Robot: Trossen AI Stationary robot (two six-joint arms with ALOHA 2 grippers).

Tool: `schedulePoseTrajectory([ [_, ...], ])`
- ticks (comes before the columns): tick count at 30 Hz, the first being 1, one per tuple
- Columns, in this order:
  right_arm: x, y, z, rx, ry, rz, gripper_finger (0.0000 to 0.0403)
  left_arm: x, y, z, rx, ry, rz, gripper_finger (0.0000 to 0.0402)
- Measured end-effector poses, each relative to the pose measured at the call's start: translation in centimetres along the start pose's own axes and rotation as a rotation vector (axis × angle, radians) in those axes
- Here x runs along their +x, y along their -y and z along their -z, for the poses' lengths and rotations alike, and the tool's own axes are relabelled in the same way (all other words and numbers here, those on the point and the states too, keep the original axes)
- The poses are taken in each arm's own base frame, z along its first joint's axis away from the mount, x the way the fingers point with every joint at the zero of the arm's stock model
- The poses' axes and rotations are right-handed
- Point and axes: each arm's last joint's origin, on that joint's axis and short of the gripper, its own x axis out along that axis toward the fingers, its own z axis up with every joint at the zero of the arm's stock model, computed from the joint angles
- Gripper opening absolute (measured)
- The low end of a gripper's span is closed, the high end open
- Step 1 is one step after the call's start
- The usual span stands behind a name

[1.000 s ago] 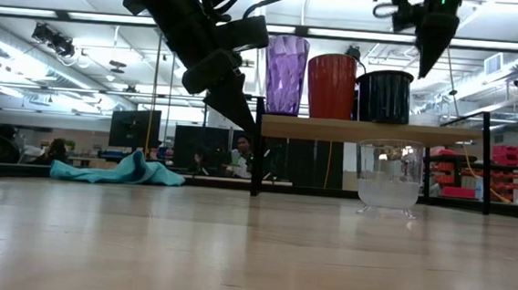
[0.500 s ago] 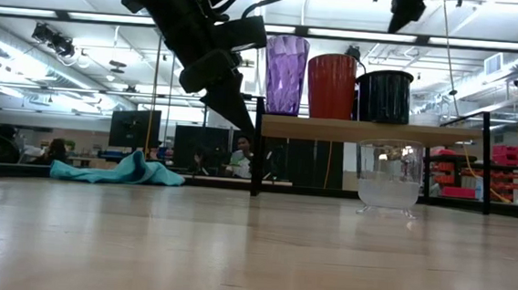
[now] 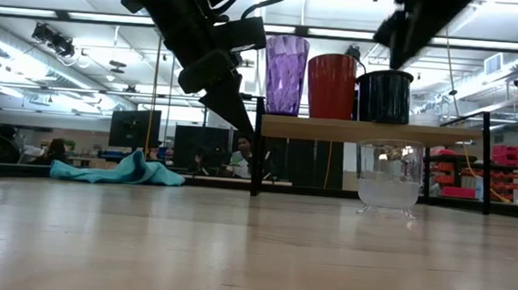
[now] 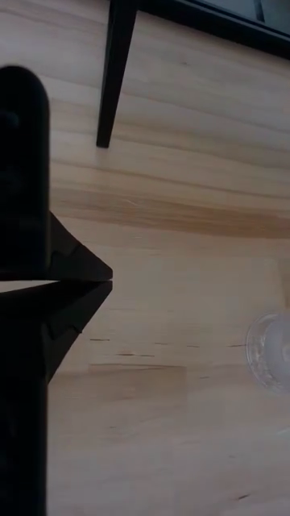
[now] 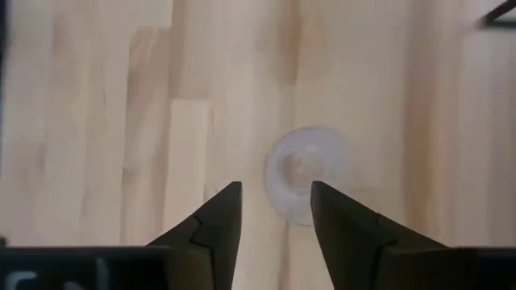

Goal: Stack small to large cups/mugs on shelf
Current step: Put the transparent mug on the shelf

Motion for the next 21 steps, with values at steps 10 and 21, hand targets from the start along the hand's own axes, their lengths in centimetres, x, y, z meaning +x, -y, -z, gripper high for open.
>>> schedulePoseTrajectory([
  [10, 7.2, -2.5, -0.5, -0.178, -0.223, 0.052, 0.0142, 0.0, 0.0, 0.0, 0.000, -0.001, 0.000, 0.0023],
  [21, 8.1, -2.3, -0.5, -0.210, -0.242, 0.127, 0.0138, 0.0, 0.0, 0.1, 0.002, -0.007, 0.001, 0.0011],
])
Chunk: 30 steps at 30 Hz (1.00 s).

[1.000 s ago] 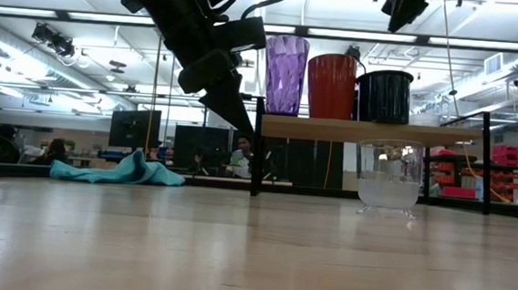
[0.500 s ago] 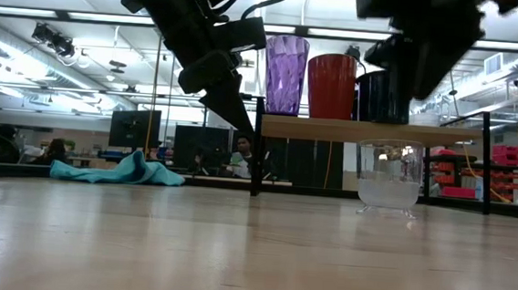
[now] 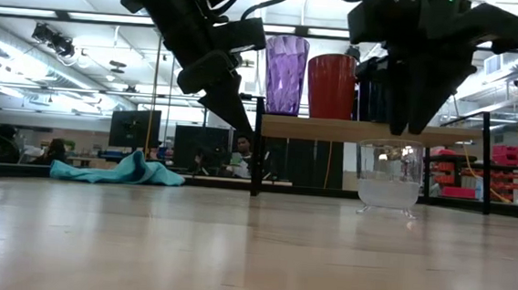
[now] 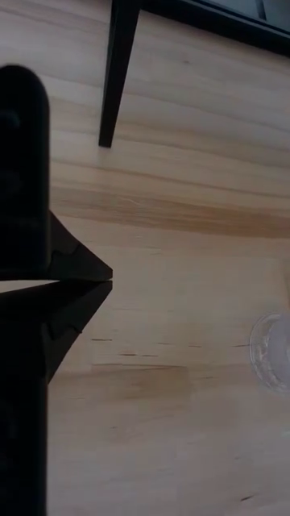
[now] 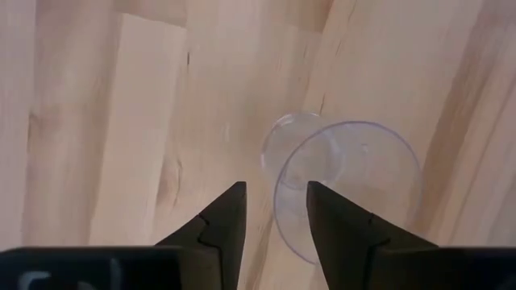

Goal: Stack small to large cups/mugs on shelf
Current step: Put the transparent mug on the shelf

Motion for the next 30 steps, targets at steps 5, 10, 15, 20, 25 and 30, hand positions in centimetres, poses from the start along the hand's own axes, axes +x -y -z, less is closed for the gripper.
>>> schedulePoseTrajectory([
  [5, 1.4, -0.1, 0.7, -0.007, -0.017, 0.000, 0.0130, 0.0, 0.0, 0.0, -0.001, 0.000, 0.000, 0.0023],
  [10, 2.3, 0.0, 1.0, 0.008, -0.014, 0.002, 0.0118, 0.0, 0.0, 0.0, -0.001, 0.000, 0.000, 0.0017],
  [15, 2.5, 0.0, 1.1, 0.001, -0.008, 0.001, 0.0083, 0.0, 0.0, 0.0, -0.001, 0.000, 0.000, 0.0009],
  [20, 2.5, 0.0, 1.1, -0.014, -0.008, 0.001, 0.0036, 0.0, 0.0, 0.0, -0.001, 0.000, 0.000, 0.0018],
  [25, 2.1, 0.6, 1.3, 0.002, -0.030, 0.002, 0.0006, 0.0, 0.0, 0.0, -0.001, 0.000, 0.000, 0.0022],
  [30, 0.0, 1.1, 1.4, 0.021, -0.079, -0.015, 0.0012, 0.0, 0.0, 0.1, 0.002, -0.008, 0.000, 0.0011],
])
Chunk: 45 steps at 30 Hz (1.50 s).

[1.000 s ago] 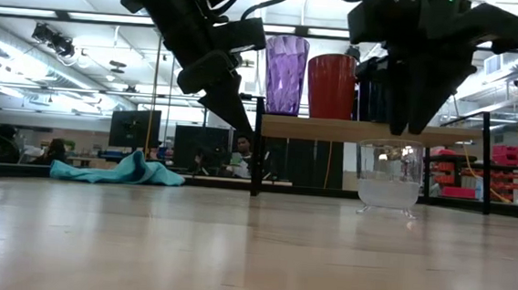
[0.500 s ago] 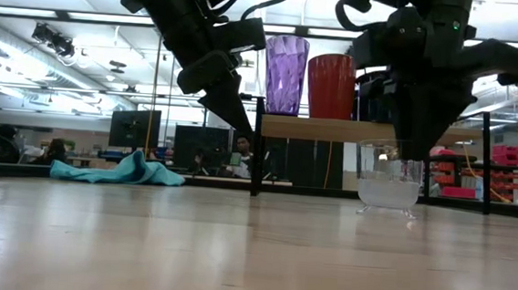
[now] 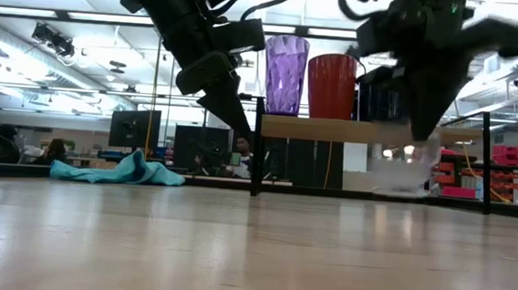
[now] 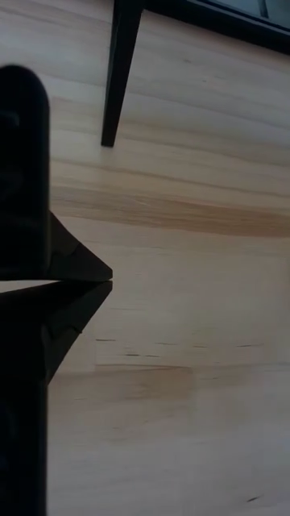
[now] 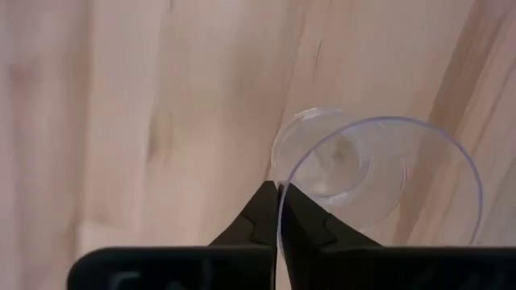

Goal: Stack small to large cups/mugs on shelf
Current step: Put the transparent mug on the shelf

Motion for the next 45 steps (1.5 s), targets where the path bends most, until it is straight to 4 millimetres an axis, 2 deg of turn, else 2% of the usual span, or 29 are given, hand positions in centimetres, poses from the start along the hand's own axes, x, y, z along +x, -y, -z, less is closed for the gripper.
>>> schedulePoseTrajectory([
  [3, -1.8, 0.6, 0.6, 0.044, -0.048, -0.041, 0.0006, 0.0, 0.0, 0.0, -0.001, -0.004, 0.000, 0.0009],
  [7, -4.8, 1.7, 2.5, 0.125, -0.073, -0.040, 0.0005, 0.0, 0.0, 0.1, -0.002, -0.008, 0.000, 0.0016],
  [14, -8.5, 4.5, 6.5, 0.295, 0.041, -0.031, 0.0004, 0.0, 0.0, 0.1, -0.004, -0.007, 0.000, 0.0020],
  [19, -10.4, 5.5, 8.8, 0.381, 0.097, -0.032, 0.0005, 0.0, 0.0, 0.1, -0.005, -0.006, 0.000, 0.0010],
  [23, -10.8, 5.9, 10.0, 0.411, 0.080, -0.031, 0.0005, 0.0, 0.0, 0.1, -0.005, -0.006, 0.000, 0.0012],
  [33, -10.8, 6.9, 11.4, 0.453, -0.031, 0.003, 0.0007, 0.0, 0.0, 0.1, -0.006, -0.005, 0.001, 0.0020],
  [40, -10.8, 7.9, 11.9, 0.467, -0.041, 0.049, 0.0007, 0.0, 0.0, 0.1, -0.006, -0.005, 0.000, 0.0010],
  [45, -10.8, 8.4, 12.2, 0.484, -0.041, 0.057, 0.0008, 0.0, 0.0, 0.1, -0.006, -0.005, 0.000, 0.0020],
])
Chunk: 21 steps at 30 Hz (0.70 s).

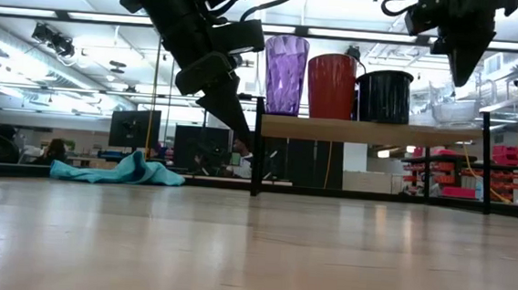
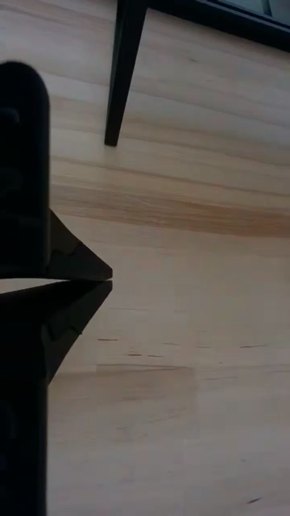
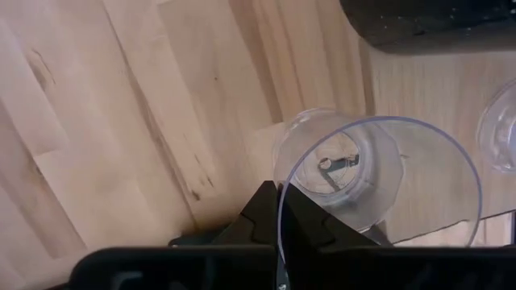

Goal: Stack small to large cups/mugs on shelf
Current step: Put the transparent mug on the shelf

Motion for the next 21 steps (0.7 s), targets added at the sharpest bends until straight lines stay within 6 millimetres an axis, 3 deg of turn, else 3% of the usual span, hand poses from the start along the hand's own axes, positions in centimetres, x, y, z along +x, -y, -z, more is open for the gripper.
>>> schedulePoseTrajectory([
  [4, -0.4, 0.2, 0.0, -0.002, 0.016, -0.001, 0.0008, 0.0, 0.0, 0.0, 0.000, 0.000, 0.000, 0.0024],
  [15, -4.2, 1.2, -0.2, 0.005, 0.170, 0.001, 0.0007, 0.0, 0.0, 0.0, 0.001, 0.000, 0.000, 0.0010],
  [21, -3.9, 2.9, -0.1, 0.049, 0.155, 0.009, 0.0007, 0.0, 0.1, 0.0, 0.005, -0.002, 0.003, 0.0021],
])
